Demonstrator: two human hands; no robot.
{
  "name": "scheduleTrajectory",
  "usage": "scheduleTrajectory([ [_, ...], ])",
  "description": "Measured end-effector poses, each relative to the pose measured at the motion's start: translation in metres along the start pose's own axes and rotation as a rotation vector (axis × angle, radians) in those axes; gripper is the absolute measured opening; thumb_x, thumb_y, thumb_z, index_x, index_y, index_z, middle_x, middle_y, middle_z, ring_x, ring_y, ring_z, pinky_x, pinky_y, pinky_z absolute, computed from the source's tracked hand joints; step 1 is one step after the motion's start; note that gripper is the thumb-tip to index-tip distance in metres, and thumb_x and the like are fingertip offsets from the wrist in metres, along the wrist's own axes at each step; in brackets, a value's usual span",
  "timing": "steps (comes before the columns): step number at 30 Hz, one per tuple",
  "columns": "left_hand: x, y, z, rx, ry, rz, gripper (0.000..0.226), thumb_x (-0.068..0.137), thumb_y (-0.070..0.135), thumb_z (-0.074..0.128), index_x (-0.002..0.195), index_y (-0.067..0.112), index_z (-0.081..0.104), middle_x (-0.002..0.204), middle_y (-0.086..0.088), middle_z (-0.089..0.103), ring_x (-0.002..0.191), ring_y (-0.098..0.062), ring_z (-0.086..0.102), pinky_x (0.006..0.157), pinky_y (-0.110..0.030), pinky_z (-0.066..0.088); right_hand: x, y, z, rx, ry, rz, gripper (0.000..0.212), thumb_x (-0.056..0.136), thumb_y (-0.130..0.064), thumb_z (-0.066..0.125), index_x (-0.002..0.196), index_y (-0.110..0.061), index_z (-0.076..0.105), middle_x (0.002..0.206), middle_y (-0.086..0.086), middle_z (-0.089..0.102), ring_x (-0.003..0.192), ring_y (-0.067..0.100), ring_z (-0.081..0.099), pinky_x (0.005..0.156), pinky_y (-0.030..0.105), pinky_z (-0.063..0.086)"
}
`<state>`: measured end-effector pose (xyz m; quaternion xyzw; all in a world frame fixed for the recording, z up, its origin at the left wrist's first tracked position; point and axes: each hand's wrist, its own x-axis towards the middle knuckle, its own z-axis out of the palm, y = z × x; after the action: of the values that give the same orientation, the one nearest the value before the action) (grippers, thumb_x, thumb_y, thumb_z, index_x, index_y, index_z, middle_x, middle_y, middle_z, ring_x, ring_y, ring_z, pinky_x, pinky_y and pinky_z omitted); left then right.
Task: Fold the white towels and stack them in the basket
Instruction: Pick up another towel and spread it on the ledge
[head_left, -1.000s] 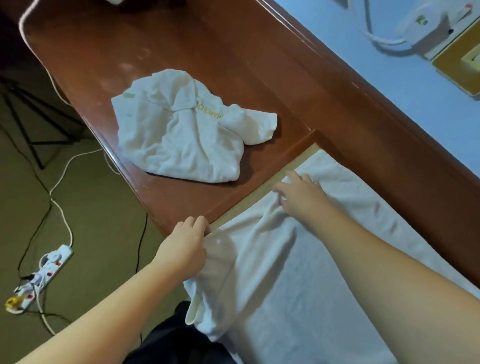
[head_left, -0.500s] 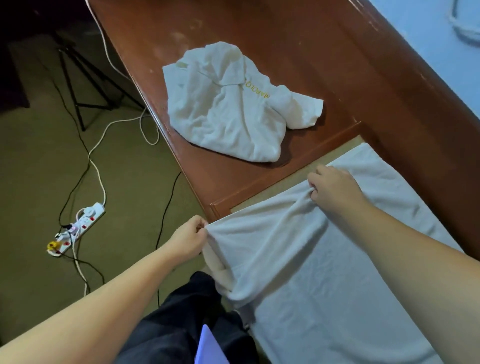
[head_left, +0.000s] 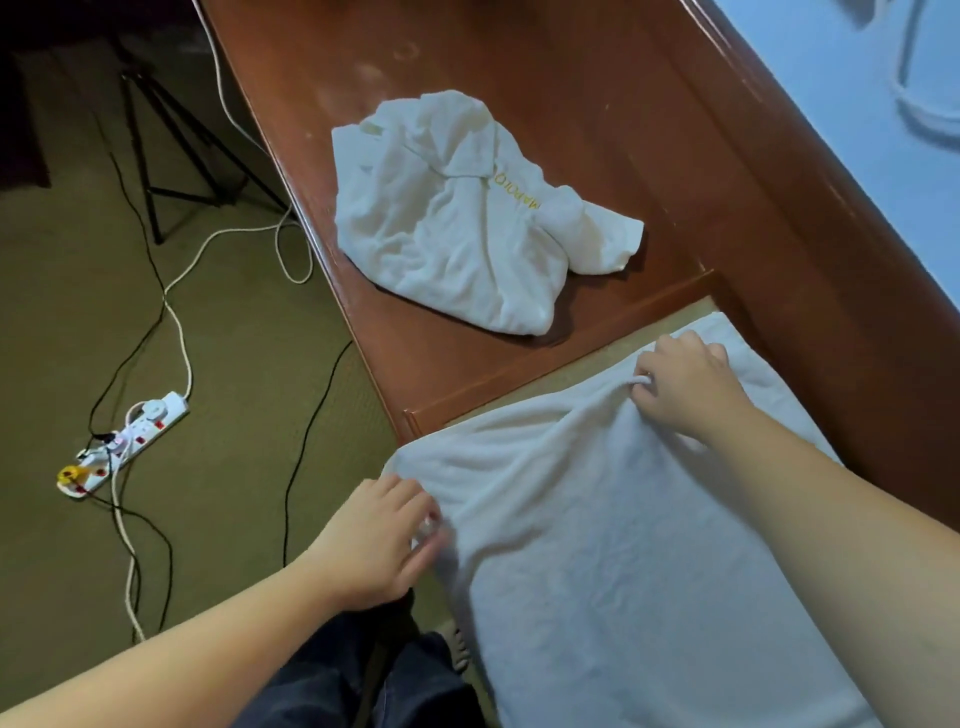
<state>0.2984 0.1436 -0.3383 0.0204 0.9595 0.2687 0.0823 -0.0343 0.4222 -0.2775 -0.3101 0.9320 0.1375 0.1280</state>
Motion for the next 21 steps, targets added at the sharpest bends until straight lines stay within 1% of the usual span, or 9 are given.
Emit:
scheduleTrajectory([
  [2, -0.011, 0.008, 0.004, -0.022, -0.165, -0.099, 0.047, 0.096, 0.073, 0.043, 0.117, 0.035, 0.059, 0.112, 0.021, 0.059, 0.105, -0.008, 0.051, 0.088, -0.030, 0.043, 0.000, 0.008, -0.004, -0.007, -0.092, -0.015, 0.014, 0.091, -0.040, 0.055, 0.094, -0.030, 0.062, 0.093, -0.010, 0.044, 0.097, 0.019, 0.035, 0.081, 0.039, 0.030],
  [4, -0.018, 0.008, 0.010, -0.035, -0.258, -0.204, 0.061, 0.091, 0.085, 0.034, 0.125, 0.038, 0.053, 0.115, 0.023, 0.057, 0.111, -0.007, 0.049, 0.092, -0.030, 0.040, 0.001, 0.018, -0.010, 0.019, -0.177, -0.024, 0.010, 0.086, -0.038, 0.057, 0.093, -0.031, 0.056, 0.094, -0.012, 0.047, 0.101, 0.020, 0.039, 0.083, 0.039, 0.030],
  [7, -0.020, 0.003, 0.010, -0.009, -0.345, -0.201, 0.066, 0.087, 0.092, 0.024, 0.113, 0.038, 0.053, 0.105, 0.022, 0.054, 0.104, -0.009, 0.045, 0.090, -0.034, 0.037, 0.005, 0.035, -0.018, -0.019, -0.230, -0.011, 0.015, 0.087, -0.028, 0.056, 0.100, -0.034, 0.056, 0.102, -0.011, 0.053, 0.107, 0.020, 0.043, 0.083, 0.039, 0.028],
  [10, -0.019, -0.006, 0.005, -0.269, -0.148, -0.296, 0.053, 0.090, 0.083, 0.033, 0.090, 0.036, 0.056, 0.089, 0.020, 0.057, 0.096, -0.002, 0.043, 0.089, -0.038, 0.039, 0.009, 0.053, -0.024, -0.117, -0.240, 0.066, 0.024, 0.097, -0.023, 0.048, 0.110, -0.038, 0.062, 0.107, -0.008, 0.052, 0.111, 0.021, 0.044, 0.083, 0.040, 0.031],
  [13, -0.017, -0.010, -0.011, -0.436, 0.184, -0.261, 0.034, 0.099, 0.061, 0.047, 0.082, 0.033, 0.055, 0.077, 0.013, 0.056, 0.087, -0.008, 0.048, 0.079, -0.040, 0.044, 0.011, 0.065, -0.028, -0.136, -0.058, 0.126, 0.018, 0.104, -0.030, 0.048, 0.109, -0.028, 0.065, 0.110, 0.001, 0.054, 0.107, 0.028, 0.050, 0.084, 0.045, 0.041],
  [15, -0.016, -0.009, -0.024, -0.446, 0.287, -0.232, 0.027, 0.100, 0.053, 0.049, 0.082, 0.033, 0.054, 0.080, 0.013, 0.055, 0.087, -0.011, 0.050, 0.076, -0.033, 0.043, 0.013, 0.068, -0.029, -0.089, 0.085, 0.129, 0.017, 0.104, -0.030, 0.048, 0.108, -0.019, 0.060, 0.109, 0.006, 0.054, 0.102, 0.035, 0.053, 0.082, 0.049, 0.045],
  [17, -0.016, -0.011, -0.029, -0.455, 0.274, -0.286, 0.027, 0.099, 0.054, 0.047, 0.083, 0.034, 0.054, 0.087, 0.015, 0.056, 0.090, -0.010, 0.050, 0.076, -0.026, 0.041, 0.017, 0.067, -0.030, -0.013, 0.081, 0.138, 0.012, 0.105, -0.028, 0.046, 0.102, -0.019, 0.053, 0.108, 0.007, 0.054, 0.098, 0.037, 0.053, 0.080, 0.050, 0.046],
  [19, -0.018, -0.018, -0.024, -0.459, 0.190, -0.387, 0.033, 0.097, 0.060, 0.045, 0.082, 0.033, 0.056, 0.086, 0.015, 0.057, 0.090, -0.007, 0.050, 0.072, -0.027, 0.041, 0.021, 0.065, -0.026, 0.076, -0.050, 0.168, 0.008, 0.104, -0.024, 0.047, 0.096, -0.024, 0.049, 0.109, 0.006, 0.056, 0.098, 0.034, 0.051, 0.082, 0.049, 0.048],
  [21, -0.019, -0.025, -0.017, -0.449, 0.096, -0.473, 0.036, 0.096, 0.065, 0.051, 0.084, 0.032, 0.059, 0.077, 0.013, 0.058, 0.090, -0.003, 0.048, 0.070, -0.029, 0.040, 0.024, 0.066, -0.021, 0.086, -0.169, 0.202, 0.009, 0.100, -0.022, 0.052, 0.095, -0.029, 0.054, 0.111, 0.005, 0.051, 0.100, 0.031, 0.049, 0.088, 0.050, 0.051],
])
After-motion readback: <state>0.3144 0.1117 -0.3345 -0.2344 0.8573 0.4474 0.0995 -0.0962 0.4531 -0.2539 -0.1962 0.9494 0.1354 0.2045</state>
